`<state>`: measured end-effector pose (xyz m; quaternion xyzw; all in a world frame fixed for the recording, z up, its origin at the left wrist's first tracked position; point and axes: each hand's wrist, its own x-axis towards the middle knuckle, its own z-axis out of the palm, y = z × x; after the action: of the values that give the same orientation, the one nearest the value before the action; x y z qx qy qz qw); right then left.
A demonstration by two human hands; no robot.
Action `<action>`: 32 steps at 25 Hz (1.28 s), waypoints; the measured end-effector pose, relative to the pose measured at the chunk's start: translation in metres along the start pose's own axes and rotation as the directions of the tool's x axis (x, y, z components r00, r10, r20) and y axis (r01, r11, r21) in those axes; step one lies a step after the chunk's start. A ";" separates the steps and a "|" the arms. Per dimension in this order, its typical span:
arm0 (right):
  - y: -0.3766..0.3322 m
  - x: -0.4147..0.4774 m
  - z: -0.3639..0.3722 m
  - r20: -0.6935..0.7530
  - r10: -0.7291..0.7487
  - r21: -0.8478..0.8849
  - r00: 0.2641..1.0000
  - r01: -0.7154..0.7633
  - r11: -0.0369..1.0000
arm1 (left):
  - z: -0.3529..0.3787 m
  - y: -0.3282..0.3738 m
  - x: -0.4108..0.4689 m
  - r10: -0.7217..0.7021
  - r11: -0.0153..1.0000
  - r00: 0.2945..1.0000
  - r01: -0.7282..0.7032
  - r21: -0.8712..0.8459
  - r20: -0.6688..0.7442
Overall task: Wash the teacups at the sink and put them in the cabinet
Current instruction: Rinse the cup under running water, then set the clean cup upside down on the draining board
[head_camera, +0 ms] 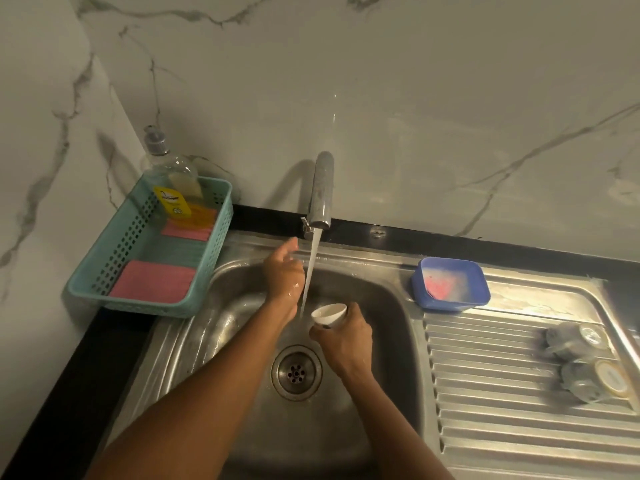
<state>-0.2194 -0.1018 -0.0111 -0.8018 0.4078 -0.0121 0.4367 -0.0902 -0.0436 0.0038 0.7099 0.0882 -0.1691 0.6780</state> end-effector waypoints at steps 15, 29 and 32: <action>0.006 -0.034 0.000 0.274 0.196 0.256 0.942 -0.268 0.929 | -0.018 -0.007 -0.025 0.190 0.876 0.975 -0.220 0.429 0.112; -0.083 -0.091 -0.099 0.378 -0.104 0.272 0.920 -0.003 0.962 | -0.048 0.084 -0.196 -0.310 0.944 0.851 0.328 0.032 0.425; -0.126 -0.112 -0.143 0.267 -0.270 0.175 0.925 0.229 0.958 | -0.047 0.137 -0.229 -0.105 0.983 0.890 0.160 -0.087 0.443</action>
<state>-0.2667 -0.0902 0.2049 -0.8074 0.2324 0.0206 0.5419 -0.2481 0.0184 0.2146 0.6037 -0.0076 -0.3641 0.7092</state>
